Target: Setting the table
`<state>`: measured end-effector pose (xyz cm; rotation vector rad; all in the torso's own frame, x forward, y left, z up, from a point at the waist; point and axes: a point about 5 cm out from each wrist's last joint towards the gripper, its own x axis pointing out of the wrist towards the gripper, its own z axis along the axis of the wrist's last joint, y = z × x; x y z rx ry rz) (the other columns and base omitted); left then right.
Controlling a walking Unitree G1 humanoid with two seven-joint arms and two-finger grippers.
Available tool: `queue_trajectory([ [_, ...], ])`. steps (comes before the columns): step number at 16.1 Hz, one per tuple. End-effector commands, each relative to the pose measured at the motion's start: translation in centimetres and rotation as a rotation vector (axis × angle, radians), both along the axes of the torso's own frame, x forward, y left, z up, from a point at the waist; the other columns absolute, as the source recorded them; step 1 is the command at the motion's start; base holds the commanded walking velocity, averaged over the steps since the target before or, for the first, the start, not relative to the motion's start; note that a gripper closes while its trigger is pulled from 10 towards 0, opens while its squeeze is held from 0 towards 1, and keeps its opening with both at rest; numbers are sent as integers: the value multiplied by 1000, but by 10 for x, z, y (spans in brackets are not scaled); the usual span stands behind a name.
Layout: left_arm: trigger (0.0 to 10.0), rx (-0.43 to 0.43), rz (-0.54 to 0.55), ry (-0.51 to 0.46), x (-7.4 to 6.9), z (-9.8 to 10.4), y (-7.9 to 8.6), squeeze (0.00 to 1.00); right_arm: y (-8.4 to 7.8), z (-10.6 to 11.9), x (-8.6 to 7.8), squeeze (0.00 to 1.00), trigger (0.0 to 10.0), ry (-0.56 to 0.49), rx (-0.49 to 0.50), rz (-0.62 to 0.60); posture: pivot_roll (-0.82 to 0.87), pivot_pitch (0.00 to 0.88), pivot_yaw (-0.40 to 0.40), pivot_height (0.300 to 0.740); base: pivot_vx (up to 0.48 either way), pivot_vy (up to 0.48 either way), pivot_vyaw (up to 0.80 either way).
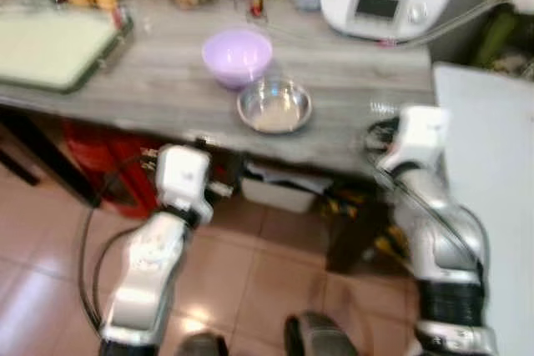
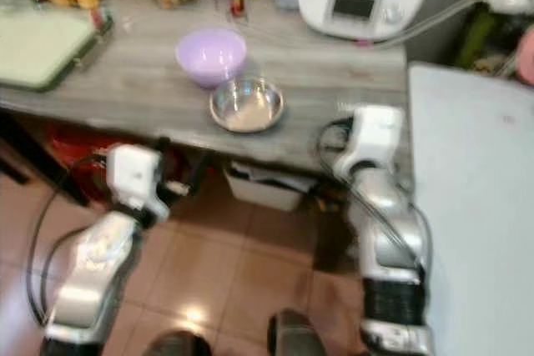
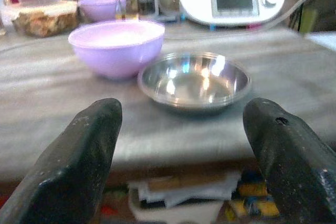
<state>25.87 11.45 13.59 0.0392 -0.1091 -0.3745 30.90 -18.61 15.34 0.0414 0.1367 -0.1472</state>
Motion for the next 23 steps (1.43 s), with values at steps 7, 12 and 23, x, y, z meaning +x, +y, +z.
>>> queue_trajectory([
  [7, 10000, 62, 323, -64, 4, 14, 45, 0, -8, 0, 8, 0, 10000, -55, 96, -106, 18, 163, 11, 740, 0, 0, -114],
  [12, 10000, 61, 313, -8, -4, 5, 42, 0, 3, -4, 17, 0, 10000, -51, 122, -87, 23, 200, 17, 740, 0, 0, -277],
  [23, 10000, 57, 237, 14, -11, 8, 33, 0, 4, 0, 26, 0, 10000, -81, 170, -152, 27, 223, 18, 740, 26, 254, 0],
])
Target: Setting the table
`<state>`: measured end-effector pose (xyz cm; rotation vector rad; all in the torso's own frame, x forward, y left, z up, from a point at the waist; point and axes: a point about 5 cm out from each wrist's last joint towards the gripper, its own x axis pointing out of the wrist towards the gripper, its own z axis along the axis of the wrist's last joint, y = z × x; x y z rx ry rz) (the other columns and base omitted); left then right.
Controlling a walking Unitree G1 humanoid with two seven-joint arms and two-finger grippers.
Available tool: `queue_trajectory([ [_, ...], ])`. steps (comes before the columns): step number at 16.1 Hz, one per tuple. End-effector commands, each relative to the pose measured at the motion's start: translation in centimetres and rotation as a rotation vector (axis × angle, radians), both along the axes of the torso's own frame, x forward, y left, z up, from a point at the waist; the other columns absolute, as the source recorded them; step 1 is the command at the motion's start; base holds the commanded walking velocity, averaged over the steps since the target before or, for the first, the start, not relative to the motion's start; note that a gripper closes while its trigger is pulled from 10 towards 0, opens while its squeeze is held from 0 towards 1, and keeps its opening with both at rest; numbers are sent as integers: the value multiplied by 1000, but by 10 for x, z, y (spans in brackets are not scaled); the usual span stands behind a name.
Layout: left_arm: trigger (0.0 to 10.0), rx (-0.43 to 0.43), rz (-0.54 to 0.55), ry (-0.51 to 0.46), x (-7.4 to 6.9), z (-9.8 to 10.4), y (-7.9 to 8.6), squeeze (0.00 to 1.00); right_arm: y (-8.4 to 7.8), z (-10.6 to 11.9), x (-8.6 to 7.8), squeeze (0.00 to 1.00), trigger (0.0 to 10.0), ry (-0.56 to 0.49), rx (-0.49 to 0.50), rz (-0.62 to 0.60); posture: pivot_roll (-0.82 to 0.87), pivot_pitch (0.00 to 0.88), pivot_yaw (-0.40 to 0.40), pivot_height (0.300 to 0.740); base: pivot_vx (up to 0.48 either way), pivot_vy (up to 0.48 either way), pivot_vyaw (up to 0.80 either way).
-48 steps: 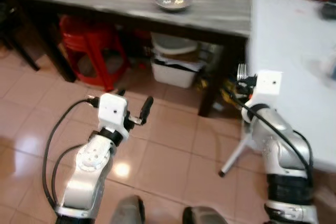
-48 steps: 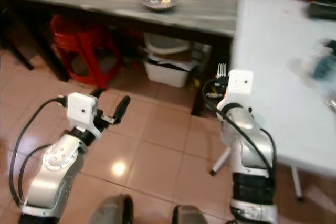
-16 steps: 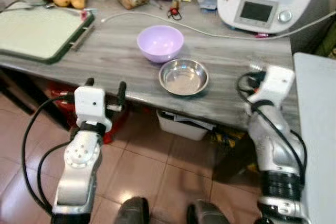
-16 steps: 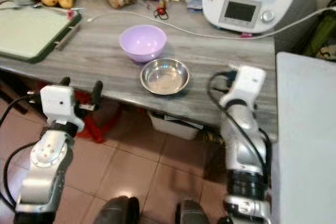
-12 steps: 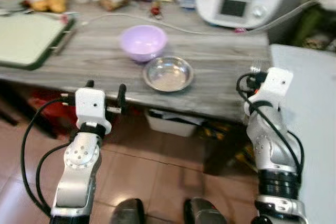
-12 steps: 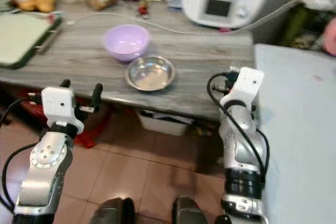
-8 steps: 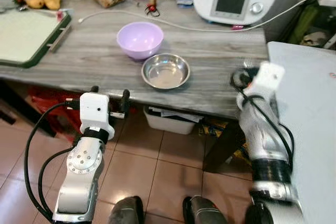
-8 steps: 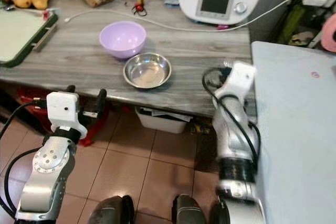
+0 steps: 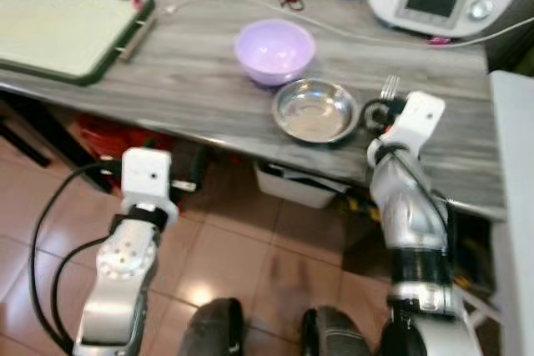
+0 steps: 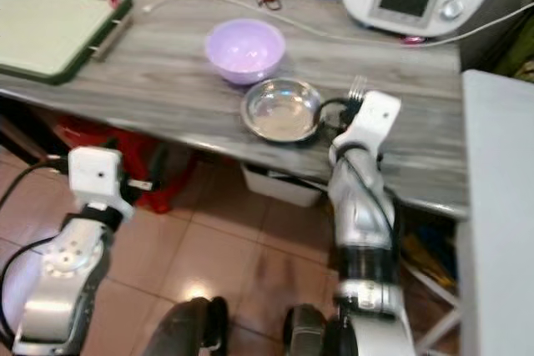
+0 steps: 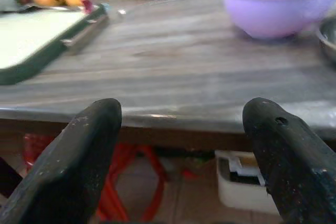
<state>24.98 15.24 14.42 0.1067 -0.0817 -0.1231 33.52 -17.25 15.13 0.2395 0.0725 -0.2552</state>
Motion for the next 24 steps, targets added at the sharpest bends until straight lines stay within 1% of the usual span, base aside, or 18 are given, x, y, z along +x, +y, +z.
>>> queue_trajectory([
  [1, 10000, -21, -31, -7, -2, 2, -6, 0, -14, 0, -9, 0, 10000, 7, -21, -79, 24, 219, 14, 740, 0, 0, 0],
  [3, 10000, -34, -47, -10, -4, 3, -8, 0, -25, -3, -19, 0, 10000, 37, -64, -139, 24, 216, 7, 740, 0, 0, 0],
  [6, 10000, -50, -63, -4, -7, 2, -10, 0, -33, -7, -27, 0, 10000, 61, -65, -172, 17, 212, 2, 740, 0, 0, 0],
  [7, 10000, -52, -64, -1, -7, 2, -10, 0, -34, -8, -27, 0, 10000, 65, -62, -172, 16, 212, 3, 740, 0, 0, 0],
  [9, 10000, -57, -73, 3, -6, 2, -14, 0, -35, -4, -20, 0, 10000, 42, -39, -152, 18, 214, 7, 740, 0, 0, 0],
  [11, 10000, -49, -81, 4, -6, 2, -14, 0, -35, 1, -5, 0, 10000, 42, -30, -115, 27, 218, 11, 740, 0, 0, 0],
  [12, 10000, -42, -81, 6, -6, 2, -13, 0, -34, 3, 2, 0, 10000, 44, -27, -86, 29, 220, 12, 740, 0, 0, 0],
  [15, 10000, -40, -81, 12, -8, 2, -12, 0, -36, 6, 14, 0, 10000, 48, -39, -67, 41, 230, 17, 740, 0, 0, 0],
  [18, 10000, -36, -93, 21, -10, 2, -12, 0, -30, 4, 21, 0, 10000, 65, -6, -59, 48, 238, 25, 740, 0, 0, 0],
  [21, 10000, -30, -110, 28, -9, 3, -12, 0, -17, 2, 31, 0, 10000, 65, 70, -54, 56, 243, 38, 740, 0, 0, 0],
  [24, 10000, -30, -119, 31, -9, 3, -13, 0, -7, -1, 36, 0, 10000, 81, 91, -39, 62, 243, 38, 740, 0, 0, 0],
])
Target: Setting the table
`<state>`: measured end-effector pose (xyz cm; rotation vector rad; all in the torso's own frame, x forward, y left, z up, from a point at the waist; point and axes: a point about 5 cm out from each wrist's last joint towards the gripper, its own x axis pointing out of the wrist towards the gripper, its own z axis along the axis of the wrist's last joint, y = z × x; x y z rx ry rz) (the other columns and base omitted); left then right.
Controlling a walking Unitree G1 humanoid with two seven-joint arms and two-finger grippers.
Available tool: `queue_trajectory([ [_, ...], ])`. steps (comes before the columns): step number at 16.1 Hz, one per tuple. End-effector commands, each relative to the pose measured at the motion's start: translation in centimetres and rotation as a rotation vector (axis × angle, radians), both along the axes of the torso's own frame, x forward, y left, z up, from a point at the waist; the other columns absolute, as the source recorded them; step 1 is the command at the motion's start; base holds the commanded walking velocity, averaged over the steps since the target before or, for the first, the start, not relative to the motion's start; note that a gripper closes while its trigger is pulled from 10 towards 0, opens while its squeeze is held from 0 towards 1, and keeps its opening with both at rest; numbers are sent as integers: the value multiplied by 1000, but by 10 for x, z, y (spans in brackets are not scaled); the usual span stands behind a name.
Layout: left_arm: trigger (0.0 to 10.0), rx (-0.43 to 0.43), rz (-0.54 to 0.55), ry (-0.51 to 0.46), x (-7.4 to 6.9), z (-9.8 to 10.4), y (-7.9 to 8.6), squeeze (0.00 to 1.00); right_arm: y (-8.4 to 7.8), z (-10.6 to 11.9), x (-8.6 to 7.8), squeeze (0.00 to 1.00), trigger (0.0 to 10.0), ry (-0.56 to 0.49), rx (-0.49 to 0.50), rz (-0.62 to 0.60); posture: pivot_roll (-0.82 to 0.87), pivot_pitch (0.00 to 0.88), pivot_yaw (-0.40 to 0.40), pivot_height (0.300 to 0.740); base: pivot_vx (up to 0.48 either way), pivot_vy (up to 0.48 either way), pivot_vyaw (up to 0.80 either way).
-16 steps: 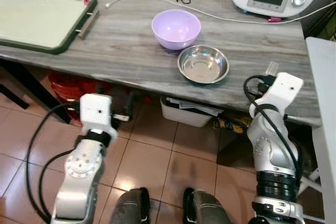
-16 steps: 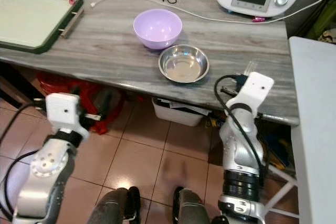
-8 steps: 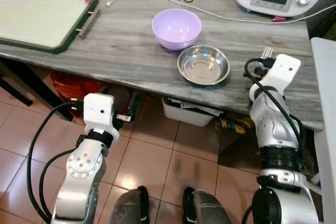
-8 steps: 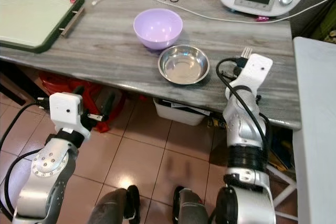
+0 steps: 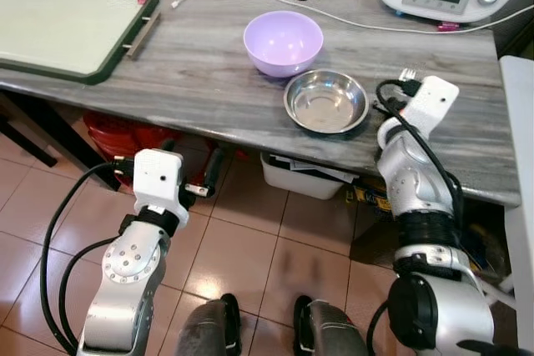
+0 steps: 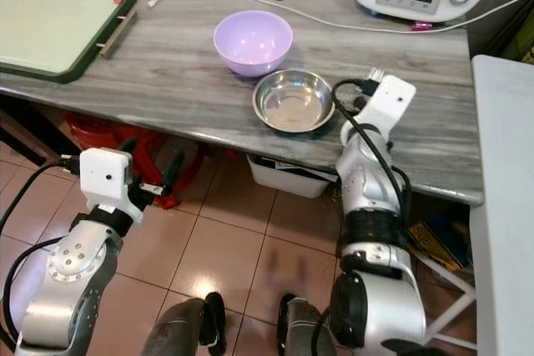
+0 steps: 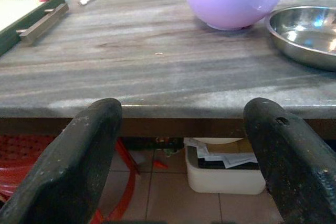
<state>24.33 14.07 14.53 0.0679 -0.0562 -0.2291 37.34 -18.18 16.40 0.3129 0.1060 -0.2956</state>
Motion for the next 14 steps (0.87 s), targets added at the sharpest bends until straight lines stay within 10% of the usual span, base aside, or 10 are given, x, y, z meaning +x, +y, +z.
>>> queue_trajectory([
  [1, 10000, 3, -14, -2, -3, 2, -1, 0, 5, -16, -1, 0, 10000, 65, 15, 13, 64, 243, 36, 740, 0, 0, 0],
  [6, 10000, -1, -19, 6, -5, 1, -3, 0, 10, -24, 1, 110, 10000, 105, 6, 68, 61, 243, 32, 740, 0, 0, 0],
  [7, 10000, 0, -19, 7, -5, 1, -3, 0, 10, -25, 1, 910, 10000, 106, 4, 72, 60, 243, 31, 740, 0, 0, 0],
  [8, 10000, 0, -21, 8, -5, 1, -4, 0, 10, -25, 2, 1000, 10000, 107, -6, 85, 59, 243, 30, 740, 0, 0, 0],
  [14, 10000, -7, -20, 9, -4, 0, -6, 0, 1, -18, 2, 1000, 10000, 75, -75, 92, 52, 239, 20, 740, 0, 0, 0],
])
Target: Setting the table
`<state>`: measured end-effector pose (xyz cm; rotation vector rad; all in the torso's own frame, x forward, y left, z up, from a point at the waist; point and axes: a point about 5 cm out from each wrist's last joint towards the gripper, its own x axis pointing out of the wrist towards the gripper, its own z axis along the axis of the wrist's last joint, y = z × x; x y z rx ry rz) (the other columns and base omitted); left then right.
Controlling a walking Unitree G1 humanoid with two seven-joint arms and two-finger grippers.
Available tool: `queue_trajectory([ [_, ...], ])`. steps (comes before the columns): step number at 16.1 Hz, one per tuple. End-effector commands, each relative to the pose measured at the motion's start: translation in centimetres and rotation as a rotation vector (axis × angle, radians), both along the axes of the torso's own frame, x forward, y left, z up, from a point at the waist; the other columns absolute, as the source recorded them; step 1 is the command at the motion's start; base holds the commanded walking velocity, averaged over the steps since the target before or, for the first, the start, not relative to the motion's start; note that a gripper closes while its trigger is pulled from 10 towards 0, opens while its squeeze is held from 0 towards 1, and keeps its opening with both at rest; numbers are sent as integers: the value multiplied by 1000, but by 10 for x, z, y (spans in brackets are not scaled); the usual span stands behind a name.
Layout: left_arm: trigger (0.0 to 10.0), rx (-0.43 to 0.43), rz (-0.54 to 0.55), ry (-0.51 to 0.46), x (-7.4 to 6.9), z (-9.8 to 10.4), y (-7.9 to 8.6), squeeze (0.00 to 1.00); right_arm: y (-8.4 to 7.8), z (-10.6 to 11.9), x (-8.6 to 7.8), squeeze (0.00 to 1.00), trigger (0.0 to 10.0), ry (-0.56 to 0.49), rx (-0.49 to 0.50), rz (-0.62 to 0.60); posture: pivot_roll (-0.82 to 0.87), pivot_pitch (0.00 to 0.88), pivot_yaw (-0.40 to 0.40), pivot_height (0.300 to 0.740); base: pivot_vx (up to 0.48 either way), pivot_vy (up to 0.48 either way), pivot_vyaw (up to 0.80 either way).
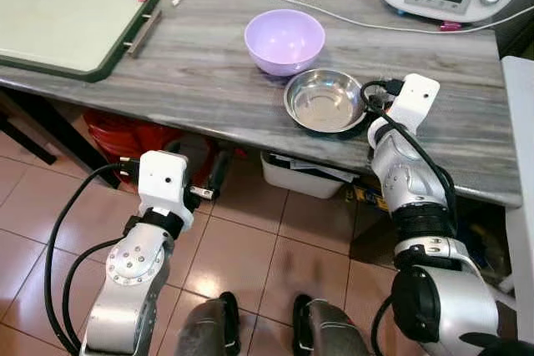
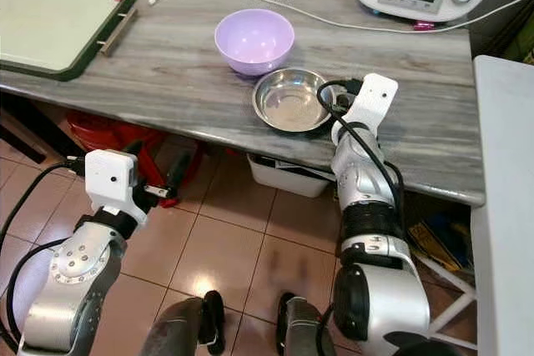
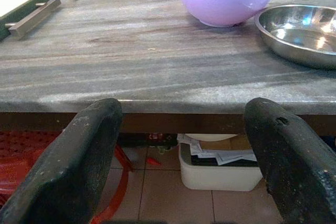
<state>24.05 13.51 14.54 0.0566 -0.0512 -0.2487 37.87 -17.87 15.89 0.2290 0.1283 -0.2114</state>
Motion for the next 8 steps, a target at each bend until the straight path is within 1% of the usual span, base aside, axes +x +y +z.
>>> queue_trajectory([
  [1, 10000, 3, 0, 1, -1, 0, -1, 0, -4, -10, -4, 1000, 10000, 39, -19, -2, 51, 236, 20, 740, 0, 0, 0],
  [4, 10000, -1, 0, -8, 1, 2, -1, 0, -10, -3, -6, 1000, 10000, 0, -63, -22, 48, 228, 20, 740, 0, 0, 0],
  [6, 10000, -3, 0, -11, 2, 2, -1, 0, -11, -2, -7, 1000, 10000, -4, -73, -26, 47, 225, 20, 740, 0, 0, 0],
  [7, 10000, -4, 0, -13, 3, 3, -2, 0, -12, 0, -8, 686, 10000, -18, -89, -26, 48, 224, 18, 740, 0, 0, 0],
  [8, 10000, -5, 0, -15, 3, 3, -2, 0, -12, 2, -8, 59, 10000, -39, -101, -25, 48, 223, 17, 740, 0, 0, 0],
])
